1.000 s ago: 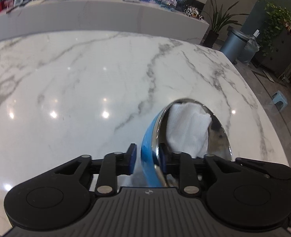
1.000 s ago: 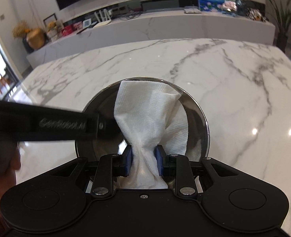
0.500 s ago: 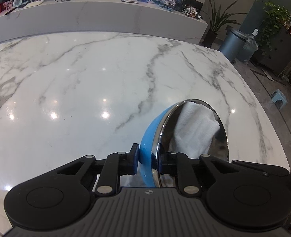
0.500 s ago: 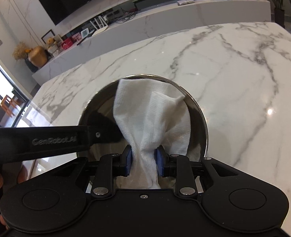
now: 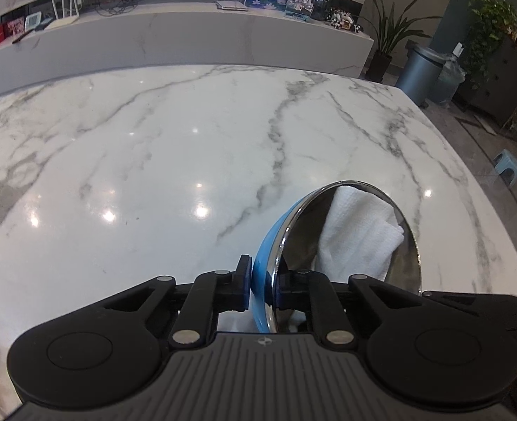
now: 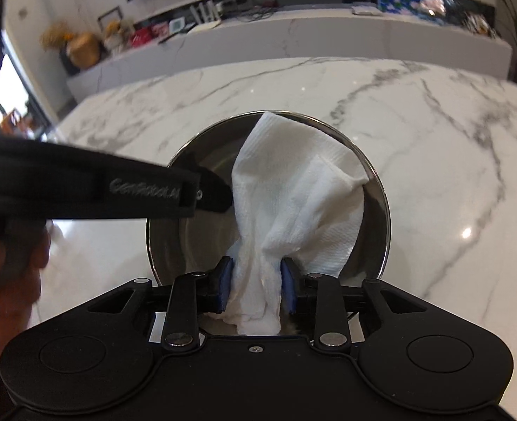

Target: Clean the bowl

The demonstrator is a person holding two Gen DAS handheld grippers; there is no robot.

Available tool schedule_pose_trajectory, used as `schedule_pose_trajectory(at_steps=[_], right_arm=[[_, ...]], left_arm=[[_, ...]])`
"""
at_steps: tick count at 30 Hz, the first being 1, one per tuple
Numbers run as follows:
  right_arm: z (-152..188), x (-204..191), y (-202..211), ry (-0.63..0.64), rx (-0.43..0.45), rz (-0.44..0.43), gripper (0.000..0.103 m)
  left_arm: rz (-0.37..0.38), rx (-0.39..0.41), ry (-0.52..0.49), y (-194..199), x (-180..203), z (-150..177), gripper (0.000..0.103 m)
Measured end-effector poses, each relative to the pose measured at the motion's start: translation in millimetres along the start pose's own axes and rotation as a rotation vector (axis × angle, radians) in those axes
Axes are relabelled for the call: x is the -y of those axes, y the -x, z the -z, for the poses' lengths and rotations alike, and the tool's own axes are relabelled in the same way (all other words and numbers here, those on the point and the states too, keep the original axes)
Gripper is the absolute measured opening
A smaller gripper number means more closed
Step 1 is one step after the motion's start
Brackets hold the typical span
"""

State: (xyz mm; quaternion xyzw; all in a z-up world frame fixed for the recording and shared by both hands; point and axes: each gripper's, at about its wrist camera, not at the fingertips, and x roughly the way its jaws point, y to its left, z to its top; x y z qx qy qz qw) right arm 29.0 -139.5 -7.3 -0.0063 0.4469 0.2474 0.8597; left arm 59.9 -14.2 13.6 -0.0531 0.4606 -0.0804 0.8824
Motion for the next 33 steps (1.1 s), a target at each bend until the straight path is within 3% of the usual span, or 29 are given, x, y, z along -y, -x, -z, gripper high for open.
schedule_pose_trajectory(at_steps=[11, 19, 24, 33], right_arm=[[3, -5, 6, 0.141, 0.025, 0.176, 0.017], [1, 5, 3, 0.063, 0.026, 0.138, 0.017], [-1, 12, 4, -0.003, 0.021, 0.096, 0.017], [2, 31, 4, -0.204, 0.006, -0.073, 0.018]], left_arm=[[-0.043, 0.024, -0.065, 2, 6, 0, 0.009], [-0.013, 0.023, -0.027, 1, 1, -1, 0.011], [0.013, -0.022, -0.001, -2, -1, 2, 0.018], [0.026, -0.054, 0.002, -1, -3, 4, 0.020]])
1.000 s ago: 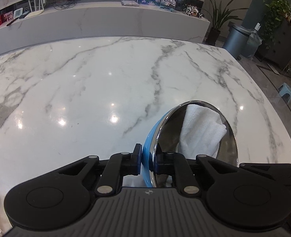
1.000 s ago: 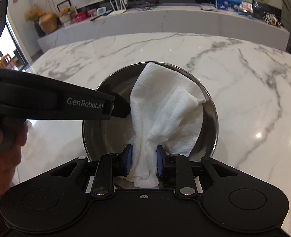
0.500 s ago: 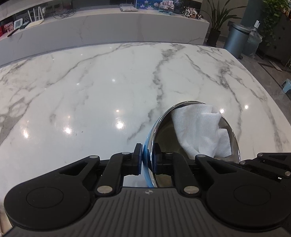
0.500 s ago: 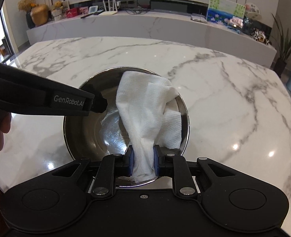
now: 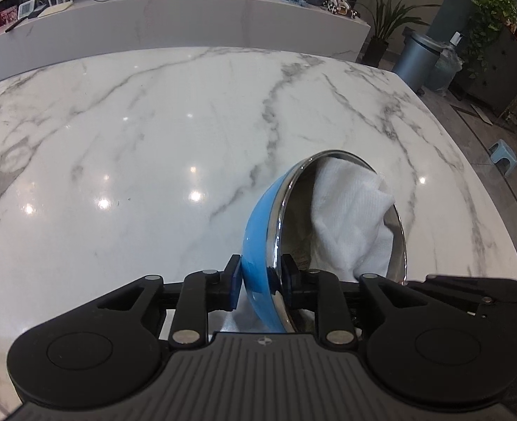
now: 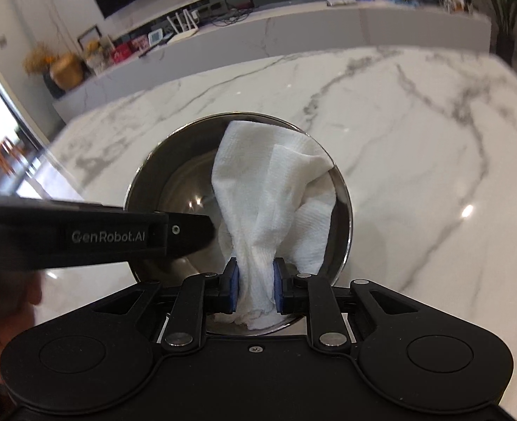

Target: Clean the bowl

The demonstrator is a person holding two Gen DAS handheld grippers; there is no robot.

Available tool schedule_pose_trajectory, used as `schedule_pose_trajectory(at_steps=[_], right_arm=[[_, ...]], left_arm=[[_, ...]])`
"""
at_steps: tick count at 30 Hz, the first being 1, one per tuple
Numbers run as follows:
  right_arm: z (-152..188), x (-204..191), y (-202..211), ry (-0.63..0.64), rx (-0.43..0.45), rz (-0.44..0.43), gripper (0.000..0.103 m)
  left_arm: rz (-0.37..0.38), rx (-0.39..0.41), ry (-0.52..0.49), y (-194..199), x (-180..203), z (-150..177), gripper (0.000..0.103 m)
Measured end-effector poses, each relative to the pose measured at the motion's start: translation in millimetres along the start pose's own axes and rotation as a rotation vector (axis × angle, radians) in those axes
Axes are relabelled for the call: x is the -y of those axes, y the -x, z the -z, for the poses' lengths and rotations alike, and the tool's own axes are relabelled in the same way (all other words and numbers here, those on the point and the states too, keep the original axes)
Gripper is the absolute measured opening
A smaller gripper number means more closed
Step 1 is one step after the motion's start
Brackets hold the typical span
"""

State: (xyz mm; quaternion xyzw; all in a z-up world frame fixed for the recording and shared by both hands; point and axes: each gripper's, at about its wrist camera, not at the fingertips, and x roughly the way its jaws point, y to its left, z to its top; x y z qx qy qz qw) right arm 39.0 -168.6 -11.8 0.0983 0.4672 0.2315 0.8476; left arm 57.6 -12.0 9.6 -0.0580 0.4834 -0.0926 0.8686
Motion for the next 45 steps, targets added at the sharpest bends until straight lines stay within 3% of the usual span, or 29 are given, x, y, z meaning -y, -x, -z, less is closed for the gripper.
schedule_pose_trajectory(at_steps=[6, 14, 19, 22, 29, 33, 40, 45], right_arm=[[0, -3, -1, -0.014, -0.009, -0.032, 0.018], [6, -32, 0, 0.233, 0.002, 0.139, 0.017], [10, -38, 1, 0.338, 0.031, 0.242, 0.017], [12, -39, 0, 0.362, 0.032, 0.260, 0.017], [5, -24, -1, 0.236, 0.016, 0.174, 0.018], [3, -14, -4, 0.124, -0.012, 0.083, 0.018], [2, 7, -12, -0.099, -0.037, -0.068, 0.018], [1, 3, -14, -0.089, -0.033, -0.056, 0.018]], left_arm=[[-0.024, 0.009, -0.034, 0, 3, 0, 0.016], [-0.066, 0.036, -0.126, 0, 13, 0, 0.016], [-0.076, 0.036, -0.133, -1, 14, 0, 0.016], [-0.072, 0.038, -0.128, -1, 14, 0, 0.016], [-0.053, 0.029, -0.081, -2, 9, 0, 0.016], [-0.019, -0.014, -0.045, -5, 6, 2, 0.025], [0.008, -0.057, -0.025, -7, 2, 3, 0.026], [0.006, -0.062, -0.043, -8, 2, 4, 0.019]])
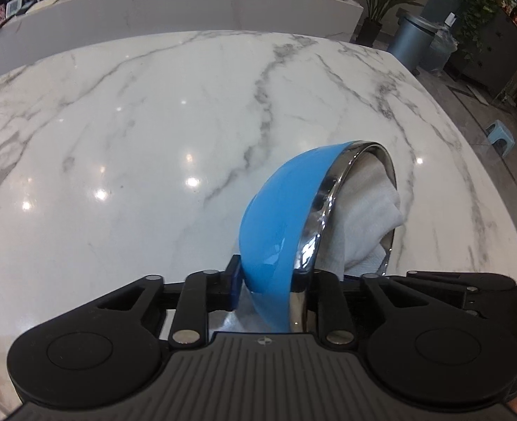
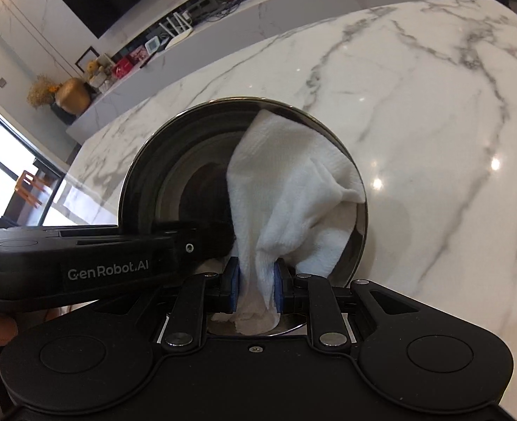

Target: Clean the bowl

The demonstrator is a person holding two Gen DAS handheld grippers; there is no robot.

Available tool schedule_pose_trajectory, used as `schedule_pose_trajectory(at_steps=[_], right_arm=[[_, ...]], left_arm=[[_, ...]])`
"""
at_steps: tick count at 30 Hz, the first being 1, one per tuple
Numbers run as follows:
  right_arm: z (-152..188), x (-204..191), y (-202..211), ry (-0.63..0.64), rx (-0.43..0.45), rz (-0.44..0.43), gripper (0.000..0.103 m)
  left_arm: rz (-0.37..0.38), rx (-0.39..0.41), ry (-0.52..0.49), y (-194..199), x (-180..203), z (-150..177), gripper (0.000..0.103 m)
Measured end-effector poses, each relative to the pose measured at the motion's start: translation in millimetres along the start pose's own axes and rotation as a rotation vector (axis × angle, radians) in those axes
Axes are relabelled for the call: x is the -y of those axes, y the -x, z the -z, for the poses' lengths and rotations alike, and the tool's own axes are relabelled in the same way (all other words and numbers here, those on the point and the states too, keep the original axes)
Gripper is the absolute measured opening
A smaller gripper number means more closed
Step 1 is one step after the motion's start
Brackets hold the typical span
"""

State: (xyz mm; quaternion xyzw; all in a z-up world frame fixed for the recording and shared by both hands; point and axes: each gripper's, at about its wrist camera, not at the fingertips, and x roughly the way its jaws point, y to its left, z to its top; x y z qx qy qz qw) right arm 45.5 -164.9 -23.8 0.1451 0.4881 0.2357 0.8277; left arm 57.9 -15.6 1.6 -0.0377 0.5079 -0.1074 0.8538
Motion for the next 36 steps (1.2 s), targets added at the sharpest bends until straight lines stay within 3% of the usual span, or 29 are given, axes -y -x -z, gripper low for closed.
schedule_pose_trajectory(at_steps=[5, 14, 19, 23, 30, 36], right_arm=[[0, -7, -2, 0.072, 0.001, 0.045, 0.018], [15, -36, -1, 0.398, 0.037, 0.265, 0.017], [19, -39, -1, 0.479, 0.044, 0.337, 0.017], [18, -34, -1, 0.435, 0.034, 0.306, 0.017], [10, -13, 2, 0.240, -0.001, 0.167, 0.018], [9, 5, 1, 0.055, -0.028, 0.023, 0.018]], left_arm=[[-0.004, 0.004, -0.019, 1, 1, 0, 0.019], [-0.033, 0.012, -0.064, 1, 8, 0, 0.019], [-0.031, 0.010, -0.059, 1, 6, 0, 0.019], [-0.031, 0.013, -0.045, 1, 6, 1, 0.020], [-0.011, -0.052, -0.030, -8, 8, 5, 0.021], [-0.015, -0.029, -0.021, -3, 3, 3, 0.022]])
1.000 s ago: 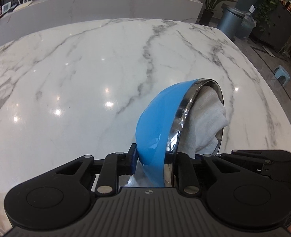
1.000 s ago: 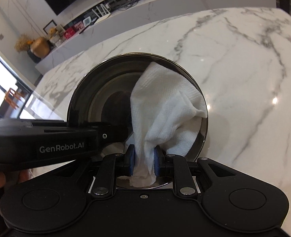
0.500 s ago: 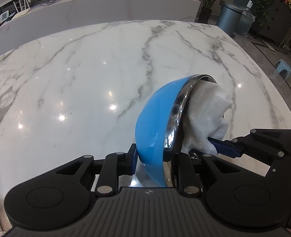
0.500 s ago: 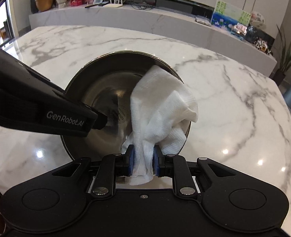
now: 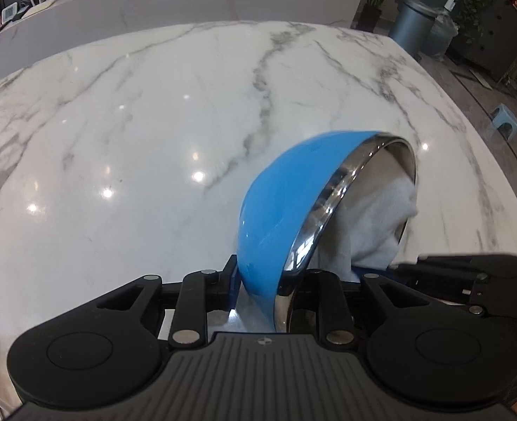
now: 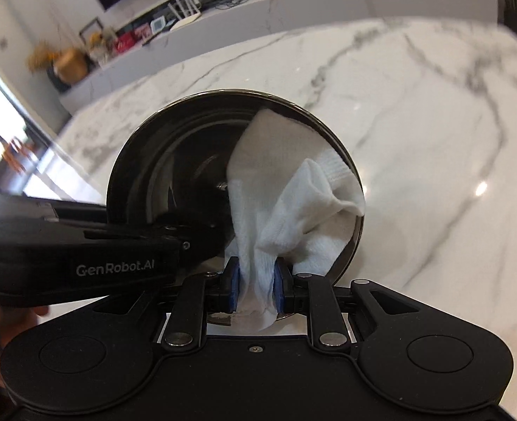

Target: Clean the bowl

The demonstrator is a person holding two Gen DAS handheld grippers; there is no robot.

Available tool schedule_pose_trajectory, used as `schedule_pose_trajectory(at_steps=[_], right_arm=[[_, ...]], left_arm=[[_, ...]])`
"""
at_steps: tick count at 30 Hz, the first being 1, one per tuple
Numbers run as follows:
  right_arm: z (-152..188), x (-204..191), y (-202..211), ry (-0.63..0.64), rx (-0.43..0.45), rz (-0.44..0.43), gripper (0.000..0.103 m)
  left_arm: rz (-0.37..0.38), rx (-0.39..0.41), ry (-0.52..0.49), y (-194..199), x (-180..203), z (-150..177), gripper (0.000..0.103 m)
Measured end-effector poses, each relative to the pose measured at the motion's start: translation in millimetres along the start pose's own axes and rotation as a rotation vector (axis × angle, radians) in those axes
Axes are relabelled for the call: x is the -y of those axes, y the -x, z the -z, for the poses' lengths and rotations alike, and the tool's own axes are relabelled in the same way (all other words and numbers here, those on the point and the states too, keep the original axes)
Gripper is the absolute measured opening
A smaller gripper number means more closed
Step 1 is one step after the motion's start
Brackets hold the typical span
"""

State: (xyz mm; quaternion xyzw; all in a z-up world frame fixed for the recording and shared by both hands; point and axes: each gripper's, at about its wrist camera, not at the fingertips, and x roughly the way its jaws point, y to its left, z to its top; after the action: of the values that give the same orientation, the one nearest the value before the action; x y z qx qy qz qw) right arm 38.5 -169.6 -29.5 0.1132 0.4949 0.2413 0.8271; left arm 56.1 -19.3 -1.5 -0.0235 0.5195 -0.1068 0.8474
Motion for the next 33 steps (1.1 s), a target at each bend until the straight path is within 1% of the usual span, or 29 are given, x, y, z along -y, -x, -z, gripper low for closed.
schedule_pose_trajectory(at_steps=[3, 9, 13, 18, 20, 22, 24, 28, 30, 33], right_arm=[[0, -2, 0, 0.005, 0.000, 0.001, 0.018], [-2, -15, -1, 0.108, 0.007, 0.059, 0.017], [1, -28, 0, 0.223, 0.024, 0.135, 0.017], [10, -46, -1, 0.412, 0.046, 0.274, 0.017], [12, -50, -2, 0.455, 0.048, 0.302, 0.017], [12, -50, -3, 0.461, 0.046, 0.305, 0.017], [11, -48, -3, 0.437, 0.043, 0.291, 0.017], [5, -37, 0, 0.335, 0.033, 0.228, 0.018], [2, -35, 0, 0.307, 0.030, 0.214, 0.018], [0, -29, 1, 0.230, 0.015, 0.142, 0.018]], left_arm=[[-0.008, 0.003, -0.007, 1, 0, 0, 0.019], [-0.011, 0.003, -0.032, 0, 2, -1, 0.019], [-0.015, -0.001, -0.043, 0, 2, -1, 0.019], [-0.012, -0.004, -0.047, 0, 2, -2, 0.019], [-0.012, -0.004, -0.046, 0, 1, -2, 0.019], [-0.013, -0.001, -0.044, 0, 1, -2, 0.019], [-0.014, 0.002, -0.040, 0, 1, -2, 0.019], [-0.014, 0.009, -0.028, -1, 1, 0, 0.019], [-0.009, 0.002, -0.026, -2, 2, 0, 0.020], [-0.012, -0.012, -0.014, -4, 1, 0, 0.022]])
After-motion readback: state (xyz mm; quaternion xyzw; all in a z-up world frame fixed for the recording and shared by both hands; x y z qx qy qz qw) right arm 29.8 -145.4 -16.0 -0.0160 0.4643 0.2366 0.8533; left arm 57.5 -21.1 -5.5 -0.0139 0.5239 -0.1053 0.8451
